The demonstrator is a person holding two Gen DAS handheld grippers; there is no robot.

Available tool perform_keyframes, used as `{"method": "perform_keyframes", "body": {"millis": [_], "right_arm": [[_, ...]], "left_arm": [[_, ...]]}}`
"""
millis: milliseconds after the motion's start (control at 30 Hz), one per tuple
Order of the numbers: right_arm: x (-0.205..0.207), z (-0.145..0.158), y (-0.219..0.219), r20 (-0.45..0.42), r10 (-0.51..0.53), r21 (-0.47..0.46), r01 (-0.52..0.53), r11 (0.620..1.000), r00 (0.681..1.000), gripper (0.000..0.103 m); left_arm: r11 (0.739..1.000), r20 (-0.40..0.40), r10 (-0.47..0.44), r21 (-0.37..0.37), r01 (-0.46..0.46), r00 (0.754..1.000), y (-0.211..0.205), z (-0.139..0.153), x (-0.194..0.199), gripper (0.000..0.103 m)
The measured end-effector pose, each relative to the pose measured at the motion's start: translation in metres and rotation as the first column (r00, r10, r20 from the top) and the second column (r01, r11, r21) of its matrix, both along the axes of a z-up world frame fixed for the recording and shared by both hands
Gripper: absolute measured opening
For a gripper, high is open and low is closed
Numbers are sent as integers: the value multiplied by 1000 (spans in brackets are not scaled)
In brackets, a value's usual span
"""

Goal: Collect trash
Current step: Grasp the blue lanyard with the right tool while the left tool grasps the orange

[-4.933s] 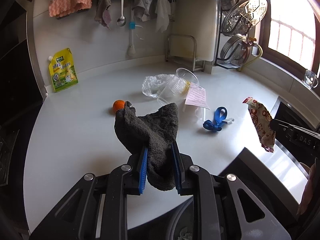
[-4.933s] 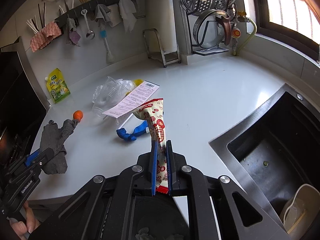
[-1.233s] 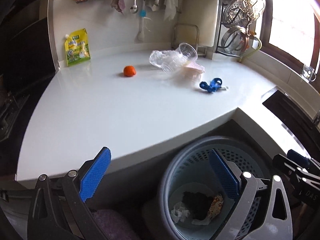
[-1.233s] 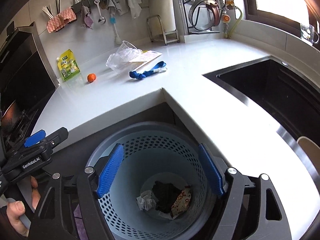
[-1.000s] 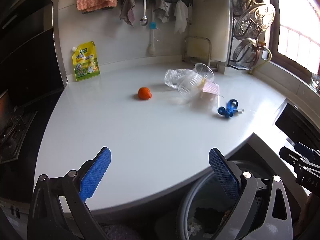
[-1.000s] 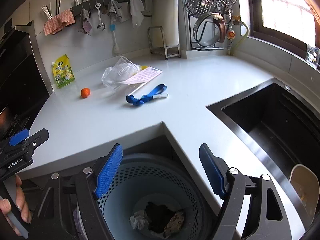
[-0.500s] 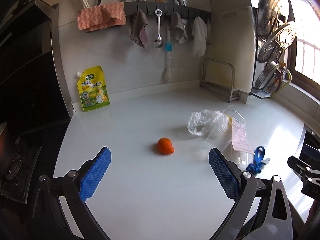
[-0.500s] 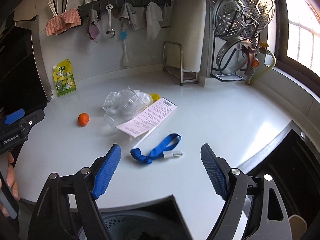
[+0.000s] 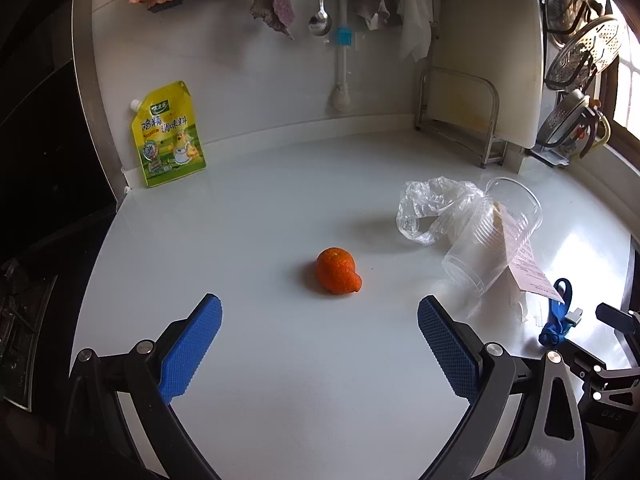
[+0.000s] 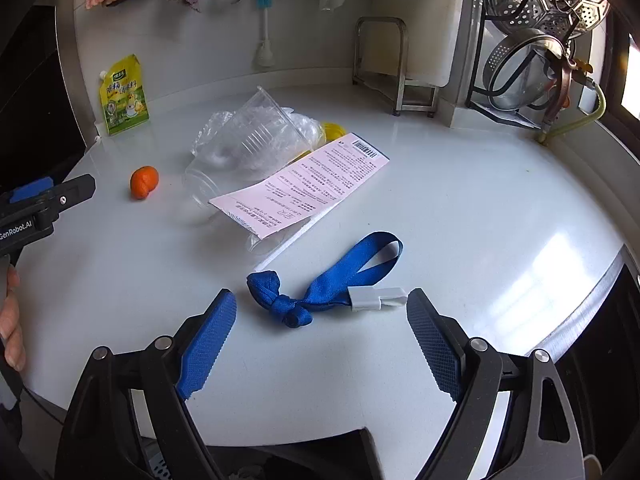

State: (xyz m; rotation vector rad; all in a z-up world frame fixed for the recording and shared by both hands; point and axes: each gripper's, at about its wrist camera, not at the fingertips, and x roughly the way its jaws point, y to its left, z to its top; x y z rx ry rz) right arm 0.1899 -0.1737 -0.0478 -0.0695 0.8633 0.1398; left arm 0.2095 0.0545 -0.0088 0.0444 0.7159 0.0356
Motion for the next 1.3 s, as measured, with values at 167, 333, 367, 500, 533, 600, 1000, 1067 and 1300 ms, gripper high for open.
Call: {"method": "perform_keyframes", "body": {"millis": [167,333,367,500,533,600,1000,1067,1300], "right_arm": [[13,-8,7,-19,15,-52,-16,999,1000,83],[22,-13,6,-35,24,-52,-26,998,999,83],[22,-13,6,-35,25,-50,-27,998,999,83],[21,-14,4,-29,27,-46,-29,999,999,78],[21,-14,4,-24,26,-49,-27,998,999,74],[20,-13,4,-18,27,-56,-28,998,999,56],[19,-13,-16,-24,10,53,-9,999,1000,13],[19,-11,-22,-20,-2,76,3,997,1000,13],[18,2,-41,6,-24,164,23,986,1000,13]], "left_arm": [[1000,-22,9,5,-9,1000,0,-7,6,97],[1000,-32,10,11,-9,999,-2,-10,9,97],[1000,-37,10,8,-10,999,-2,-10,10,97],[1000,-51,11,-15,-12,999,0,-12,14,97],[1000,-52,12,-15,-13,999,1,-12,15,97],[1000,-51,16,-16,-17,999,1,-11,16,97],[1000,-67,17,-15,-18,998,2,-12,25,97],[1000,-74,23,-15,-24,997,2,-13,28,97],[997,-99,71,-5,-72,993,3,-19,51,97]]}}
